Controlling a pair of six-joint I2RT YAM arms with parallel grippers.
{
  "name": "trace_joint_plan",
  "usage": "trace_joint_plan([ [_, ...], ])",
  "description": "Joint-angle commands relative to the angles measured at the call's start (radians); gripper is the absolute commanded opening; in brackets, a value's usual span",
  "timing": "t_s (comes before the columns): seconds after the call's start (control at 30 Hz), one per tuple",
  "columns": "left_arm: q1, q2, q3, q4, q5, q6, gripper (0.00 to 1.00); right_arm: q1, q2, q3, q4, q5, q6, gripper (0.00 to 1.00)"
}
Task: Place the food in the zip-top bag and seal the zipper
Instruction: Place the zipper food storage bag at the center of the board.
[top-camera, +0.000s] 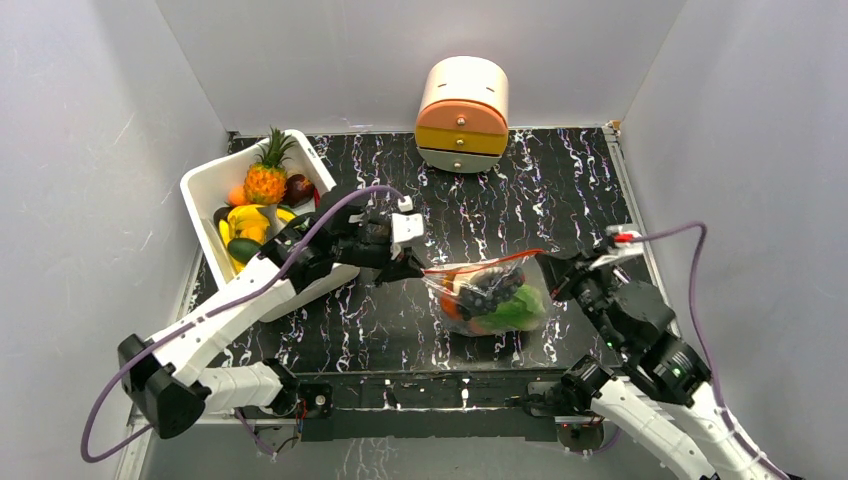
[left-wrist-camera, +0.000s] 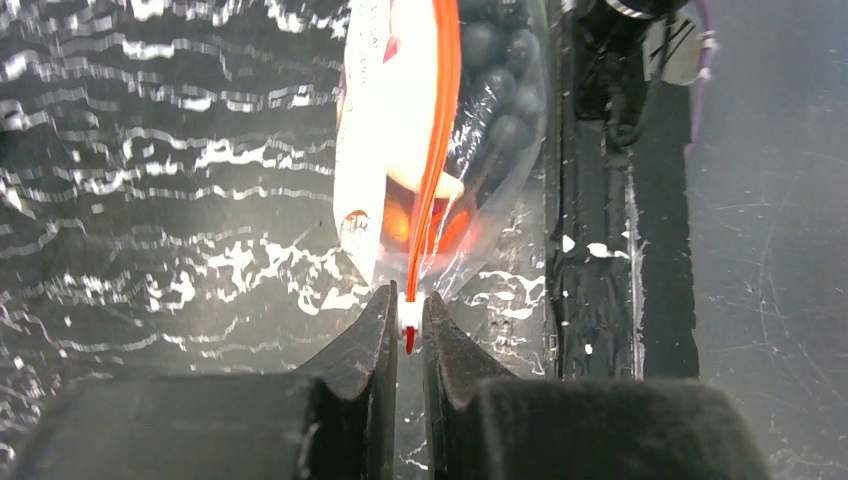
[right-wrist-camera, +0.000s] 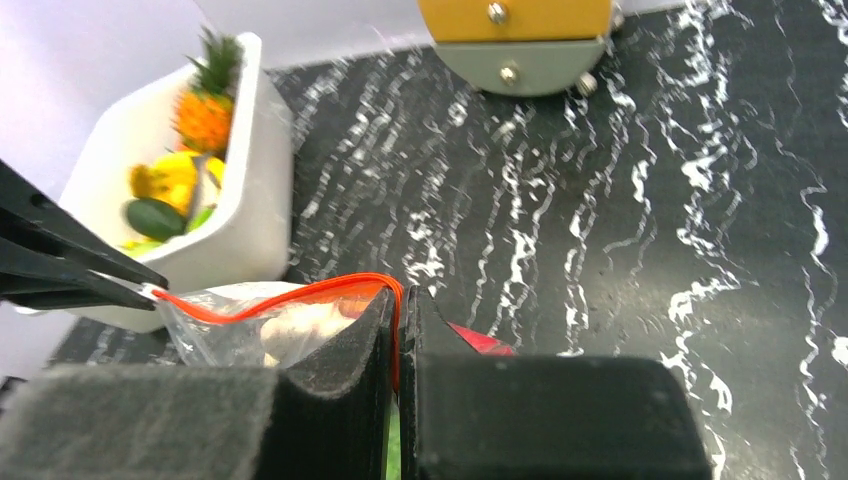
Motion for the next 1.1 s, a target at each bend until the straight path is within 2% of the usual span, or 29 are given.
trace_joint_plan([
  [0.0,0.018,0.071,-0.008,0.028,-0.143,-0.096,0.0,-0.007,0.153,-0.016,0.078,0.098,-0.015,0.0],
  [0.13,0.027,0.137,0.001,0.087,-0.27,-0.14,0.0,-0.007,0.295,-0.018,0.121,0.172,-0.033,0.0],
  [0.3,0.032,0.21,0.068,0.064,-0.296,-0.147,0.01,-0.012,0.428,-0.018,0.239,0.221,-0.083,0.0],
  [0.37,0.032,0.211,0.069,0.072,-0.309,-0.155,0.1,-0.018,0.492,-0.02,0.273,0.267,-0.101,0.0],
  [0.43,0.032,0.211,0.045,0.123,-0.345,-0.161,0.28,-0.03,0.532,-0.046,0.365,0.315,-0.135,0.0],
  [0.5,0.032,0.196,0.005,0.194,-0.366,-0.172,0.4,-0.051,0.562,-0.058,0.436,0.292,-0.155,0.0],
  [0.57,0.032,0.172,-0.03,0.251,-0.366,-0.19,0.47,-0.066,0.586,-0.041,0.461,0.239,-0.155,0.03],
  [0.63,0.032,0.154,-0.044,0.273,-0.368,-0.202,0.48,-0.069,0.604,-0.019,0.456,0.214,-0.147,0.08],
  [0.67,0.032,0.149,-0.045,0.275,-0.377,-0.203,0.48,-0.068,0.607,-0.012,0.447,0.21,-0.14,0.13],
  [0.73,0.032,0.14,-0.046,0.279,-0.414,-0.204,0.52,-0.068,0.604,-0.003,0.426,0.211,-0.132,0.32],
  [0.8,0.032,0.129,-0.058,0.298,-0.474,-0.208,0.63,-0.069,0.589,0.008,0.405,0.212,-0.127,0.47],
  [0.97,0.032,0.082,-0.097,0.371,-0.589,-0.241,0.8,-0.069,0.534,0.08,0.327,0.132,-0.114,0.84],
  [1.0,0.032,0.072,-0.103,0.385,-0.607,-0.249,0.92,-0.068,0.519,0.092,0.309,0.115,-0.098,0.93],
  [1.03,0.032,0.063,-0.109,0.394,-0.621,-0.258,0.98,-0.068,0.504,0.103,0.29,0.103,-0.085,0.97],
  [1.07,0.032,0.057,-0.111,0.402,-0.641,-0.267,0.98,-0.068,0.491,0.116,0.264,0.093,-0.065,0.98],
])
